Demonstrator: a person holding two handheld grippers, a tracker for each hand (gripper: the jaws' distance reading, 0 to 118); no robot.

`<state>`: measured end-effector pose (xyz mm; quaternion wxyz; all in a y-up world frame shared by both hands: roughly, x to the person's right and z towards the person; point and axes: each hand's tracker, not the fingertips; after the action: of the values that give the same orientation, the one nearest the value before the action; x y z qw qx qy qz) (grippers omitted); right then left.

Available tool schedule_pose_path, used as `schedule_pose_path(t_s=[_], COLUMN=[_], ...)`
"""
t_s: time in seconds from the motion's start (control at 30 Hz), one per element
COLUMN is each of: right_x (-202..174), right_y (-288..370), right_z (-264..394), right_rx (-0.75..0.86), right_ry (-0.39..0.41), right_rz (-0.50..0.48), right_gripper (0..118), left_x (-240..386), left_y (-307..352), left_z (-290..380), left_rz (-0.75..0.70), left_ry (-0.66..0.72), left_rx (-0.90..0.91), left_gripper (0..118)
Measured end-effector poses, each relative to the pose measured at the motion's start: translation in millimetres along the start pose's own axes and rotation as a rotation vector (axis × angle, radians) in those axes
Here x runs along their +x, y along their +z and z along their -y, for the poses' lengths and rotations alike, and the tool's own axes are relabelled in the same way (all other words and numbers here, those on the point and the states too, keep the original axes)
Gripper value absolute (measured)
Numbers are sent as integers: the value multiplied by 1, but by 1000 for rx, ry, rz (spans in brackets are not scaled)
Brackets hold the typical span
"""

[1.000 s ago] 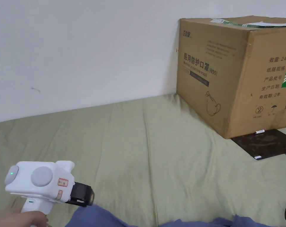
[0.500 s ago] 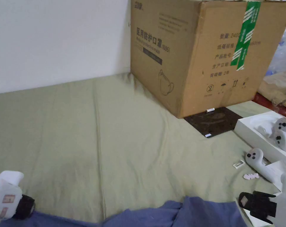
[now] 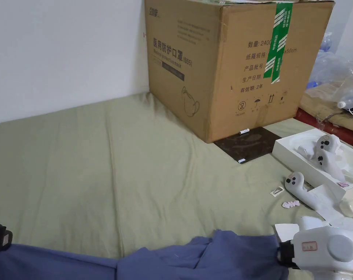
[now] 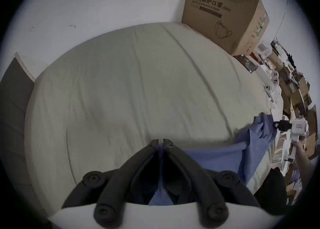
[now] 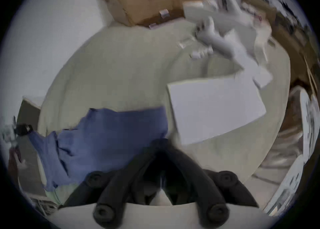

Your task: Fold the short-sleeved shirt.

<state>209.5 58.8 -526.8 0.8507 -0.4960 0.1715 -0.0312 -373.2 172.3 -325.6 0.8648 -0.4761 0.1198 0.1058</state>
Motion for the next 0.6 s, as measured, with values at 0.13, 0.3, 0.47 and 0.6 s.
schedule_pose_path(t_s=[0.13,0.3,0.47,0.6], right_x=[-14,-36,-66,-108], right_y=[44,104,164,223], right_z=[-13,-47,-95,-133], right_rx=[64,206,331,453], right_ry=[-20,19,88,80], right_rz=[-117,-194,-249,-323], right_gripper=[0,0,0,0], left_x=[-4,-6,-13,-15], left_y=[49,134,234,312], left_z=[4,5,6,6], left_rz=[23,-4,-64,-112], left_ry=[26,15,42,25], left_rx=[80,254,498,720], left_gripper=[2,2,2,2])
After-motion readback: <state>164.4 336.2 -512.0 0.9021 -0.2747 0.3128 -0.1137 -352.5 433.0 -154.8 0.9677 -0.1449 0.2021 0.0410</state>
